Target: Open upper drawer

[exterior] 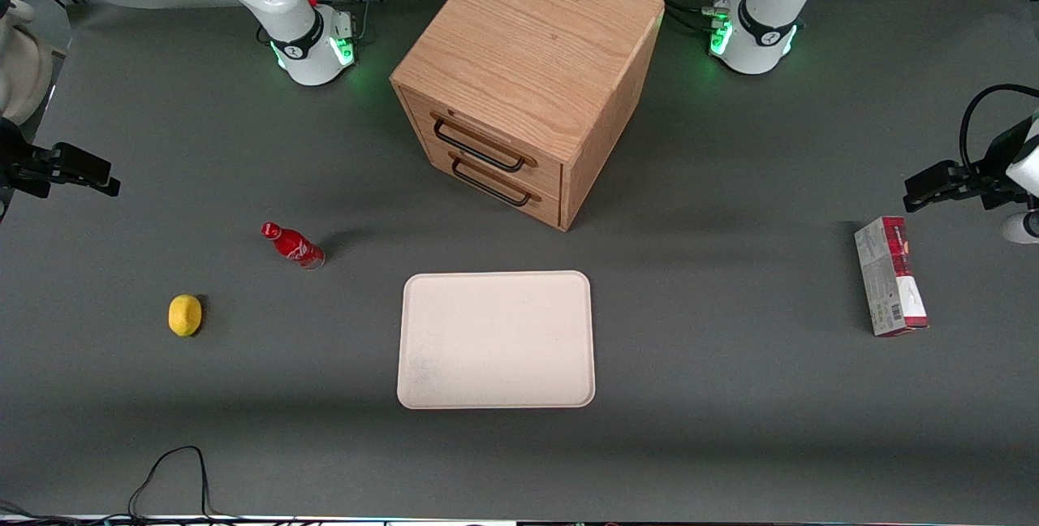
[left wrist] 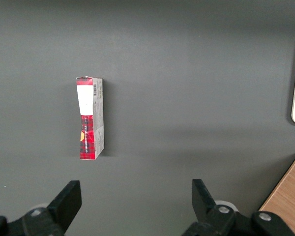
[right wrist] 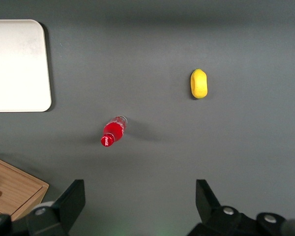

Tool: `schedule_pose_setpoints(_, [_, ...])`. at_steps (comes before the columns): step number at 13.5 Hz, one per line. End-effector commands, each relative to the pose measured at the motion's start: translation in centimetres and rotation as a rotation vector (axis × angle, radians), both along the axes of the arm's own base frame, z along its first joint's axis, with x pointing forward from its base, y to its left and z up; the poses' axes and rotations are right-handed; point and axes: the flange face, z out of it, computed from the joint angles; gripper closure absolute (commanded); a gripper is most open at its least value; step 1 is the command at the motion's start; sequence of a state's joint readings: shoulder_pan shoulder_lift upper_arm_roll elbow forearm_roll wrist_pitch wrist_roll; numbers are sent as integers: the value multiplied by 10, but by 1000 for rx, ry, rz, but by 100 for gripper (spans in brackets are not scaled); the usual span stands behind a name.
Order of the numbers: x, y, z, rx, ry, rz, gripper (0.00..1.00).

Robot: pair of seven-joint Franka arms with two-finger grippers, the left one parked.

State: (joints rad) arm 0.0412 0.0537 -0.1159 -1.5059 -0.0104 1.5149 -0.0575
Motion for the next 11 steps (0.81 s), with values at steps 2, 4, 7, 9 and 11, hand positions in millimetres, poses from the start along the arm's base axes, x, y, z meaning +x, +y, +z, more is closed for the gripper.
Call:
schedule_pose_setpoints(2, [-3,1,2,-2,4,-17,0])
schedule_pose_setpoints(4, [-3,4,2,-3,3,-12,0])
schedule_pose_setpoints(7, [4,9,-6,-2,13,-11,0])
schedule_pose_setpoints(9, [13,34,-13,16,13,25,0])
schedule_pose_setpoints(11, [29,72,-25,37,22,80,0])
